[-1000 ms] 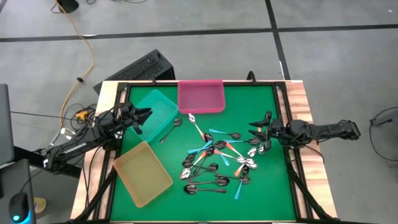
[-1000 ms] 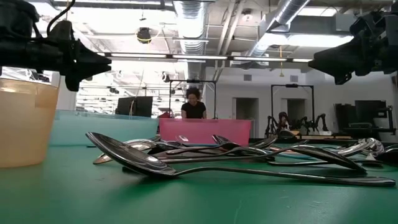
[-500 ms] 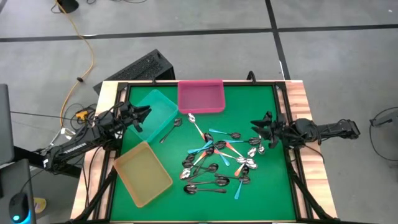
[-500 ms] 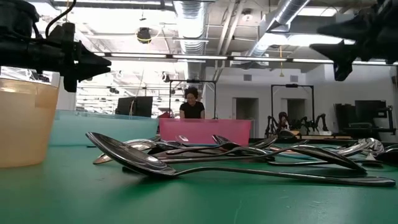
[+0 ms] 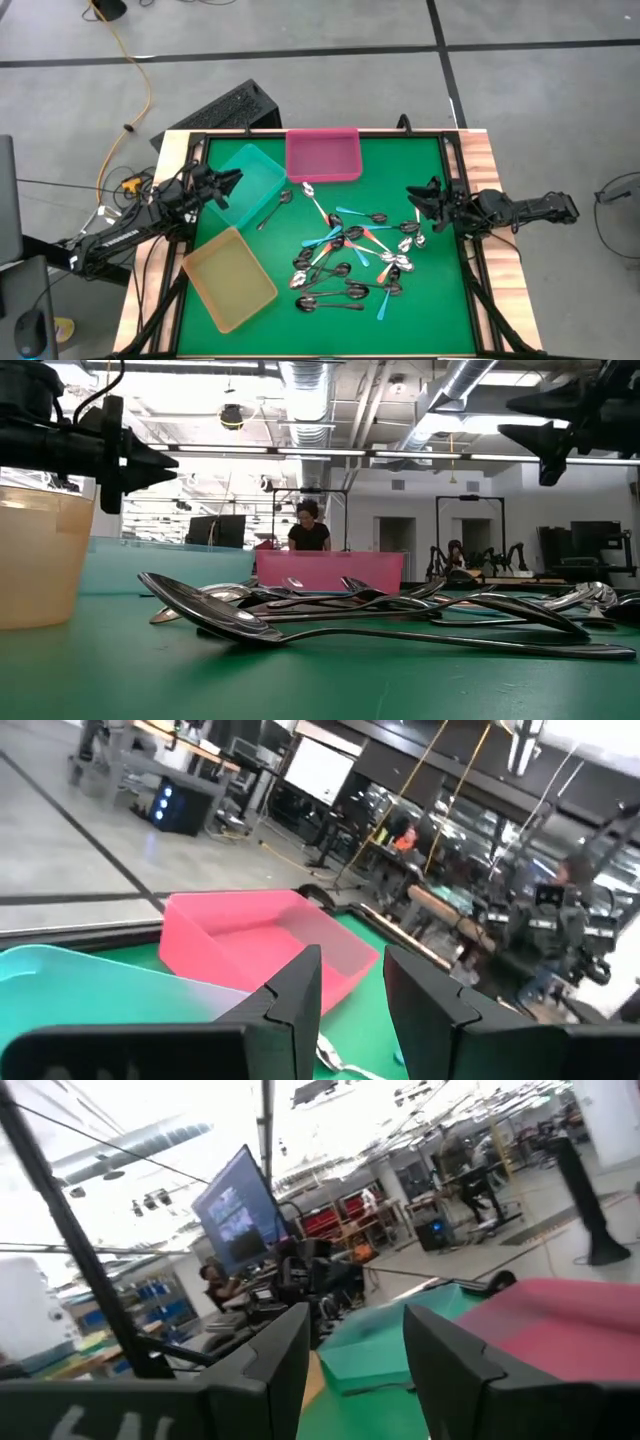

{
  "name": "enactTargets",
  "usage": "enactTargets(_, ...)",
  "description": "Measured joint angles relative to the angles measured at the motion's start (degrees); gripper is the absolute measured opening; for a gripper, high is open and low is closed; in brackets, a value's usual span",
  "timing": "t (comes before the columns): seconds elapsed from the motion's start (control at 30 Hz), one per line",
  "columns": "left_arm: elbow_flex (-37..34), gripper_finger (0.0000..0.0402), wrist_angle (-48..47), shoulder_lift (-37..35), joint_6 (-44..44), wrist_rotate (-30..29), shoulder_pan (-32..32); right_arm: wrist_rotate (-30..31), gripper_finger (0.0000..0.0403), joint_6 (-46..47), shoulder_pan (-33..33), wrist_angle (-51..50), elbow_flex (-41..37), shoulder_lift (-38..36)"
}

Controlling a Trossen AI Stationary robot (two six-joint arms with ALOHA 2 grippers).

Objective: Sort silverware by color (type)
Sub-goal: Put the blue spoon into the orange bin

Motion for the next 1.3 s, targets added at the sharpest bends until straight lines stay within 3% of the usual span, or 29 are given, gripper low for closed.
enactTargets(0.2, 5.8, 0.0096, -16.1, 3.7, -0.1, 4.5, 0.0, -2.1, 0.0179, 7.0, 0.3, -1.8, 6.0, 0.0)
enactTargets(0.4, 13.6, 0.0096, -16.6, 8.1, 5.5, 12.6, 0.0, -1.3, 0.0179, -1.1, 0.3, -15.3, 18.6, 4.6)
enactTargets(0.67, 26.1, 0.0096, -18.7, 10.1, 5.4, 13.7, 0.0, 9.7, 0.0179, 7.5, 0.1, -45.3, 33.7, 20.9)
enactTargets(0.97, 36.3, 0.0096, -23.7, 10.7, 5.8, 12.0, 0.0, 9.9, 0.0180, 9.0, -2.5, -65.8, 50.0, 43.8)
enactTargets(1.13, 37.3, 0.0096, -27.1, 11.6, 8.6, 9.8, 0.0, 4.7, 0.0197, 6.3, -5.7, -74.7, 57.4, 55.7)
enactTargets(1.3, 37.3, 0.0105, -29.6, 13.8, 8.7, 9.4, 0.0, -5.2, 0.0241, -0.9, -9.0, -73.3, 59.6, 65.7)
